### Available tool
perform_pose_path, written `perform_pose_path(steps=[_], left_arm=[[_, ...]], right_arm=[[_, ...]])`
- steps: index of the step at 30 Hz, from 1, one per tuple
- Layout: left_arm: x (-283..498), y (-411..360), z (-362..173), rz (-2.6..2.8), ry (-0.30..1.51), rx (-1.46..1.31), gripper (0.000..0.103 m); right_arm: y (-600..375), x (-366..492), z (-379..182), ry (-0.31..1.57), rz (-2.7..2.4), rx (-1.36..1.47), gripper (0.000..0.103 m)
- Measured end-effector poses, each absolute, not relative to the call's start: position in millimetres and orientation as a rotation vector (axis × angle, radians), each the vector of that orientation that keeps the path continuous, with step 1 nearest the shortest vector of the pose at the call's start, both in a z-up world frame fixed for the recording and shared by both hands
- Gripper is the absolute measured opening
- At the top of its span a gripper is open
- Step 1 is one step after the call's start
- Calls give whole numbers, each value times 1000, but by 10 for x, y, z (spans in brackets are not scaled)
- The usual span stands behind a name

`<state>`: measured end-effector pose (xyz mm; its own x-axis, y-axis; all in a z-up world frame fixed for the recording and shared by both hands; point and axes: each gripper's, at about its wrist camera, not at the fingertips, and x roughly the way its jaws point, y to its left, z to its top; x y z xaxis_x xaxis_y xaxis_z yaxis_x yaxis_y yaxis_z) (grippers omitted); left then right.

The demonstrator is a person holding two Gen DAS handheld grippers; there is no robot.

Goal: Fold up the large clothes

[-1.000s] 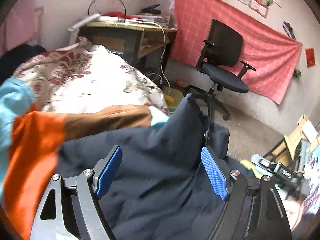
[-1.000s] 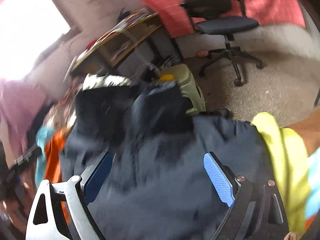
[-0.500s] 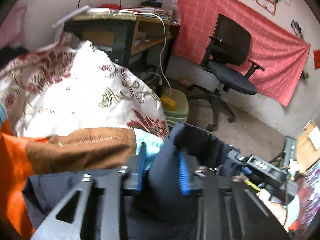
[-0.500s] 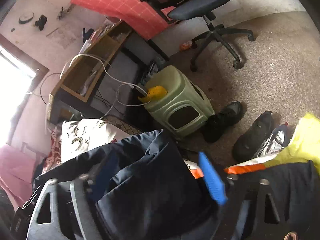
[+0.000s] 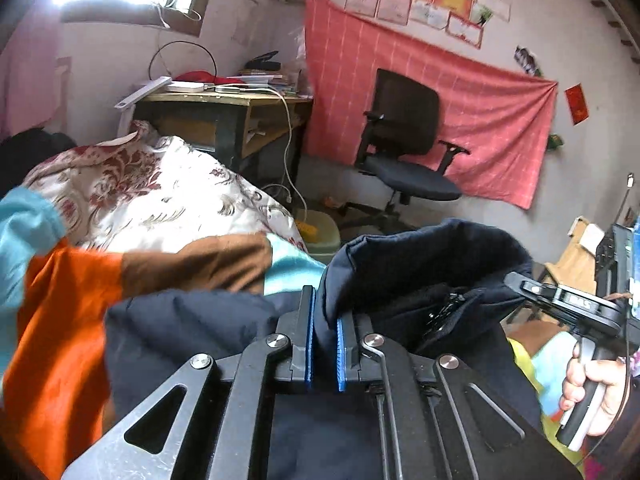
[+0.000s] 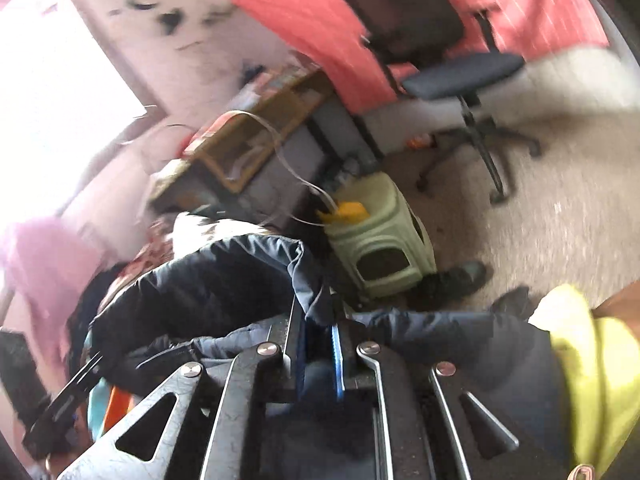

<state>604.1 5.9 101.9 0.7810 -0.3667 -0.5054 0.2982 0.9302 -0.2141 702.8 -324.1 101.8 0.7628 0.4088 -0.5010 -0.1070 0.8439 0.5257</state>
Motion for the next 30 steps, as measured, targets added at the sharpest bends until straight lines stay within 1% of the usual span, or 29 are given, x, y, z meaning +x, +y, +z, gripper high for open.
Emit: perform_pose_path(steps=[3,8,12,14,19,24,30], left_arm=[[5570,171,1040,-397,556,-137,5],[4775,257,964,-460,515,-108,4],[4440,252,757,-468,519,-105,4],[4361,244,626,-456,537,-125,3],[4435,96,262,-406,554,-101,3],[4661,-27,-90,-380,607,-70,3],[4891,-91,-290,-377,643,-74,4]], right_arm=[[-3168,6421,1194,590,341,416,10],[-2943,5351,1265,516,372,238,10],[-2820,4728,1177,489,348,161,9],[-2777,4565,1098,501,332,145,9],[-2602,4403,738,557,259,89,9],[-2542,4605,214,649,167,78,9],[-2503,4822,-128,688,143,49,10]])
